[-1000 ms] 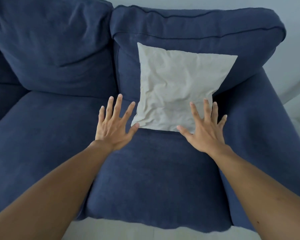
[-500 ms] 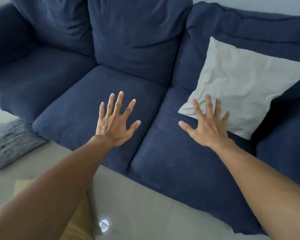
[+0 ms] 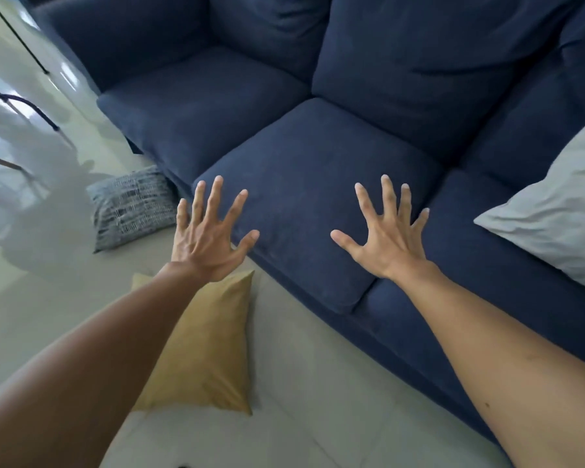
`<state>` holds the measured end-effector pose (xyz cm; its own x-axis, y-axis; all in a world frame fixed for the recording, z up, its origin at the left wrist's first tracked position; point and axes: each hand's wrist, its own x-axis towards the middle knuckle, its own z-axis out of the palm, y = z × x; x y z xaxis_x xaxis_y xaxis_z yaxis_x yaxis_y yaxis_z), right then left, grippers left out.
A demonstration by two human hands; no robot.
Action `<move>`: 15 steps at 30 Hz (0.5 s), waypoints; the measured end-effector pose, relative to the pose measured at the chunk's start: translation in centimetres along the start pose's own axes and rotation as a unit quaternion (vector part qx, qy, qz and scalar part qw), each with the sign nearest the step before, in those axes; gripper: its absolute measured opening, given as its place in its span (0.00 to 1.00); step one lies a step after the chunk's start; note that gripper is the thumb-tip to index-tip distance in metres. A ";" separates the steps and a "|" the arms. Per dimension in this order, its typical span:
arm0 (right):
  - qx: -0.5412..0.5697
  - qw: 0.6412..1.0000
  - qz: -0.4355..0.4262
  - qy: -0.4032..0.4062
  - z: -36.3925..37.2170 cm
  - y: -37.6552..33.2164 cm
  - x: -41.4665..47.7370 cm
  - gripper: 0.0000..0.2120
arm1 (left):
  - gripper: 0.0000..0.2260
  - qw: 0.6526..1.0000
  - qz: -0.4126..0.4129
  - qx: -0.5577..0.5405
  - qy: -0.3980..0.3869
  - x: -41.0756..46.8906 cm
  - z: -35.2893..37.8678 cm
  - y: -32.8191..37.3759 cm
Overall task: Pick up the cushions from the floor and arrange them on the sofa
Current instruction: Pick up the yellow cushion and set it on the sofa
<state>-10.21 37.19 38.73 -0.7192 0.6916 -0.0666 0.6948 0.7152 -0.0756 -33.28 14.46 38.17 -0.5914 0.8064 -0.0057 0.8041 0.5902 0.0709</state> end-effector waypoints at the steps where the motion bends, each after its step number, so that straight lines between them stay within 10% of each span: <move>1: 0.001 1.000 -0.003 -0.003 0.3 -1.7 0.2 0.48 | 0.37 1.000 -0.001 0.001 -0.004 -0.6 0.2 -1.6; 15: 0.079 0.993 -0.022 -0.089 14.1 -25.9 -1.1 0.48 | 0.37 0.993 -0.055 -0.011 -0.106 -9.8 8.3 -24.5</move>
<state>-27.46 16.45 26.71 -0.7476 0.6213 -0.2344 0.6638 0.7098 -0.2357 -46.68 -7.58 28.19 -0.6480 0.7278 -0.2246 0.7319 0.6766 0.0807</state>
